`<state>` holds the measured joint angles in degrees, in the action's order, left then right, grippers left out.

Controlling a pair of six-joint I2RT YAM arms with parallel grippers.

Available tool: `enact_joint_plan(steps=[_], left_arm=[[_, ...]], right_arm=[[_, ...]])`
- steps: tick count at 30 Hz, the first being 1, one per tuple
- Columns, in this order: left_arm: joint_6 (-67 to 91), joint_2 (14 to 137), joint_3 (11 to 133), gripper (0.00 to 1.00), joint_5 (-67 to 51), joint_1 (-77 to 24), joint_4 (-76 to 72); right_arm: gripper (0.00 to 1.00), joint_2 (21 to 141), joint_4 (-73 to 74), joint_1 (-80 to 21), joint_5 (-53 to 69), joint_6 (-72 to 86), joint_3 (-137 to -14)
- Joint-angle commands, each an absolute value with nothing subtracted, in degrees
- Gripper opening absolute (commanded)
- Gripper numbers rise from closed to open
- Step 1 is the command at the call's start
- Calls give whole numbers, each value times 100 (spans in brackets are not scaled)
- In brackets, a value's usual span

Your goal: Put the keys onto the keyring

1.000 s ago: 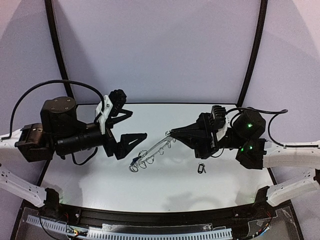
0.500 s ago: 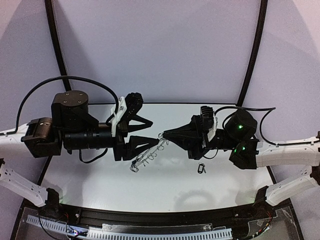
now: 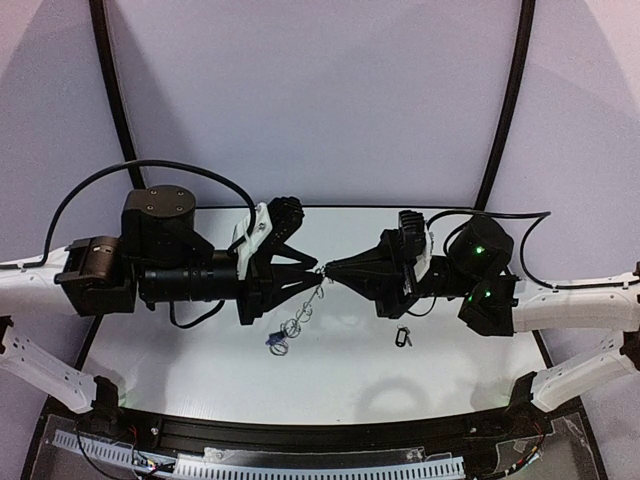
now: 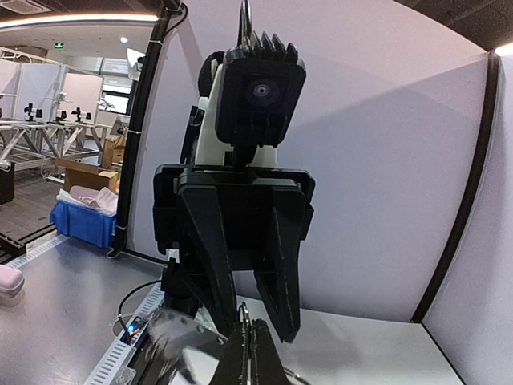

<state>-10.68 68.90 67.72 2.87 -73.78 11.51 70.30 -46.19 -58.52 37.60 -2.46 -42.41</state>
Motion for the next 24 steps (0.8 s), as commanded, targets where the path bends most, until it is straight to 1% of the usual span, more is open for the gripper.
enact_joint_plan(steps=[1, 6, 8, 9, 10, 11, 12, 17, 21, 24], left_arm=[[-1260, 7054, 6996, 23, 239, -7392, 1263], [-1317, 7054, 6986, 22, 93, -7392, 1200], [-1356, 7035, 6965, 17, 95, -7396, 1157], [-1394, 7033, 6962, 12, 96, -7393, 1151], [-1394, 7037, 6962, 12, 96, -7392, 1151], [-1479, 7044, 6961, 3, 126, -7392, 1164], [-1500, 7054, 6961, 2, 133, -7394, 1162], [-1574, 7081, 6960, 1, 301, -7392, 1132], [-1453, 6879, 6726, 1, 465, -7392, 957], [-1448, 6716, 6493, 1, 478, -7394, 749]], right_arm=[[0, 7074, -4745, -5915, 3778, -233, -4430], [0, 7099, -4619, -5912, 3751, -255, -4488], [0, 7114, -4606, -5912, 3769, -263, -4507], [0, 7125, -4612, -5912, 3778, -252, -4516], [0, 7127, -4609, -5908, 3786, -247, -4517], [0, 7132, -4600, -5908, 3804, -235, -4525], [0, 7136, -4589, -5912, 3824, -215, -4536], [0, 7126, -4254, -5913, 3989, -250, -4610], [11, 6918, -3371, -5911, 3904, -428, -4677], [15, 6776, -2702, -5910, 3825, -612, -4751]])
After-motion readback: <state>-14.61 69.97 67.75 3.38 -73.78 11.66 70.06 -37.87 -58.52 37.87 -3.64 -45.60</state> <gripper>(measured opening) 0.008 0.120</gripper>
